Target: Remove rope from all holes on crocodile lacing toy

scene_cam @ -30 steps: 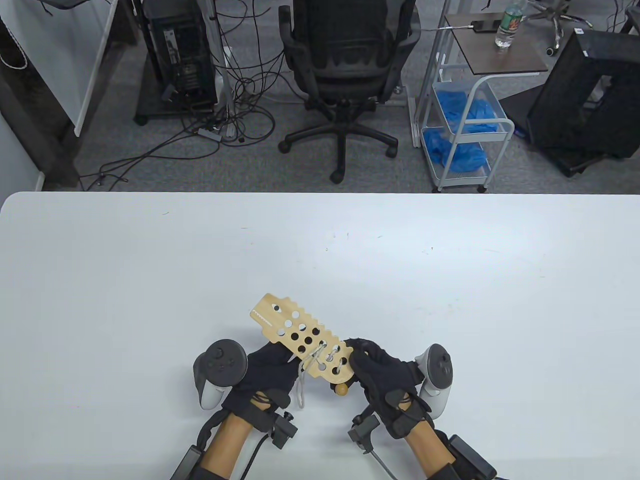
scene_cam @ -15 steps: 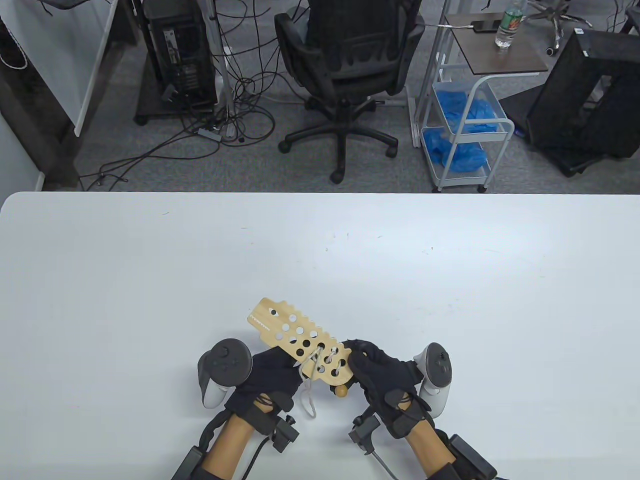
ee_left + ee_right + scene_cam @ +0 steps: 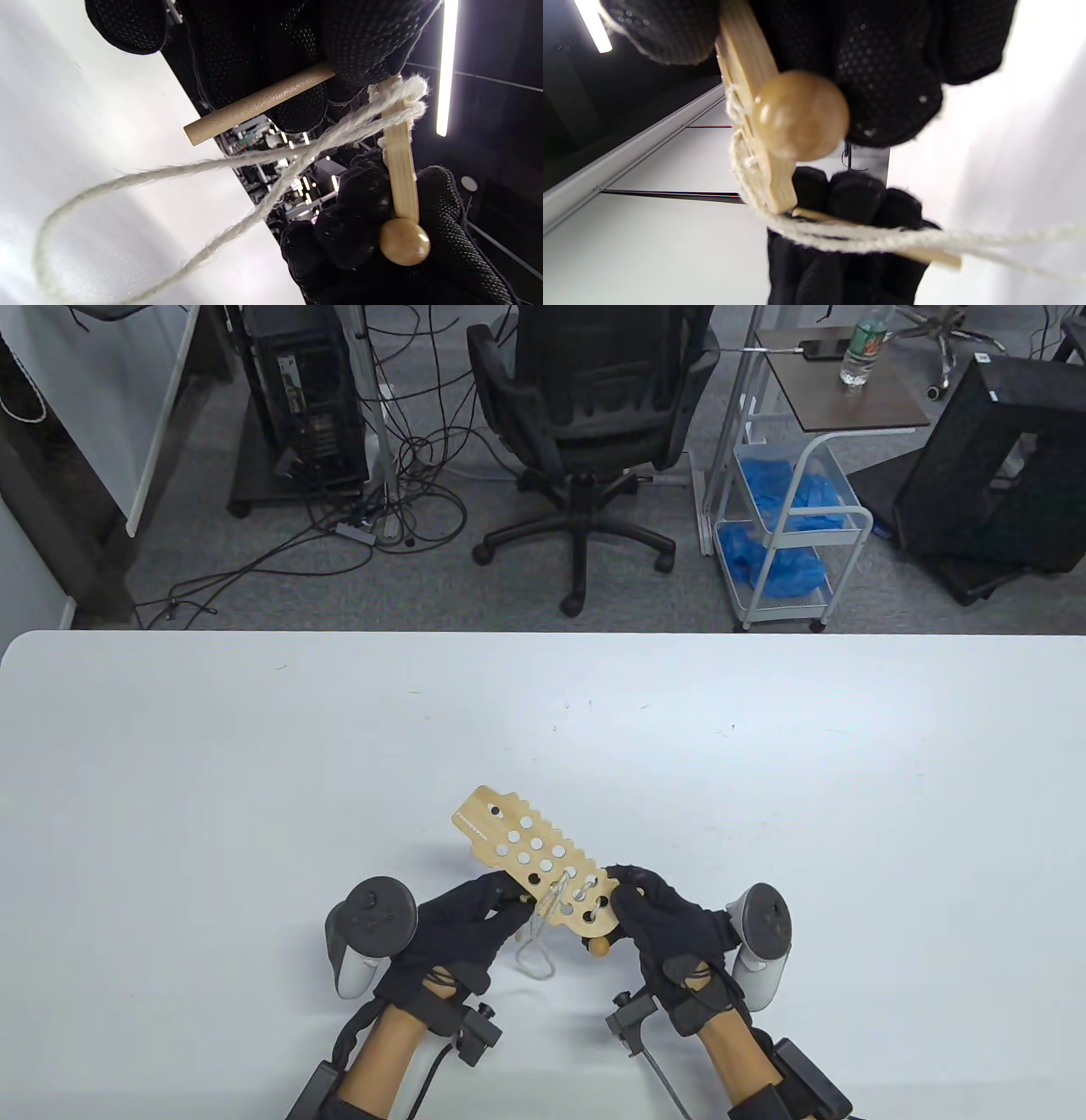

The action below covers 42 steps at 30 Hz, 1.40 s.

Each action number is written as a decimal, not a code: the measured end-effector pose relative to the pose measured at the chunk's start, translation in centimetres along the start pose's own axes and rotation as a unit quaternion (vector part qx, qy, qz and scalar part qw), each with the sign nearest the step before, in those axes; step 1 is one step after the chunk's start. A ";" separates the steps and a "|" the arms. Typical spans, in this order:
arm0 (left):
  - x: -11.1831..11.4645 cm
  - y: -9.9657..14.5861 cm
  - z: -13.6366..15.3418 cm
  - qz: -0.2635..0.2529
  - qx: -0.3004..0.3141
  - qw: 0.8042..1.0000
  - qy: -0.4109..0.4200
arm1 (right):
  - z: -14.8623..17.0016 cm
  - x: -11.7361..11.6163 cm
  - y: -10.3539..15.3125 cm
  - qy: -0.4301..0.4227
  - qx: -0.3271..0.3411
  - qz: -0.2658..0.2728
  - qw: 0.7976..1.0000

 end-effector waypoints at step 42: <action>-7.5 2.7 5.4 -0.197 -0.202 0.952 -0.116 | -0.7 10.5 0.8 -0.018 -0.033 0.270 0.962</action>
Point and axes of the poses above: the tracker on the back of each hand, its own z axis roughly to the little-finger side, its own y axis roughly from the fingertips to the wrist, x = y × z, the point moved 2 cm from there along -y, roughly from the wrist to the fingertips, and after that the axes turned 12 degrees about -y, right-handed, at the moved point
